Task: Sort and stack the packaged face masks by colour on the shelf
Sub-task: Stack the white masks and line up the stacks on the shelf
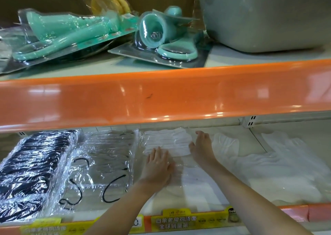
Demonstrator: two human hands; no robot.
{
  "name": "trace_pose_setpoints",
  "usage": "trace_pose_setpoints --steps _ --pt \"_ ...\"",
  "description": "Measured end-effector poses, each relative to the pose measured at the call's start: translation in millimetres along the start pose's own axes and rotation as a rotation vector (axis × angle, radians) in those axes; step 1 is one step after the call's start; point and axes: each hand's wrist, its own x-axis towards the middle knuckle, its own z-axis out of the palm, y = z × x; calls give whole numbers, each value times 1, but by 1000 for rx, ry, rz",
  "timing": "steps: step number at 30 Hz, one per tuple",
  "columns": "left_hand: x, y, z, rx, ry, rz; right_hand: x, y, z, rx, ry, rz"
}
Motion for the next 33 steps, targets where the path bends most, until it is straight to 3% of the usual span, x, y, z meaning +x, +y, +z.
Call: trace_pose_setpoints --steps 5,12,19,25,33 --pt "4 -3 0 11 1 -11 -16 1 13 -232 -82 -323" --pt "14 -6 0 -4 -23 -56 -25 9 38 -340 -94 -434" --pt "20 -5 -2 -55 -1 -90 -28 7 43 -365 -53 -437" --pt "3 8 0 -71 185 2 -25 4 25 -343 -156 -473" --pt "-23 26 6 -124 110 31 -42 10 -14 -249 -176 -411"
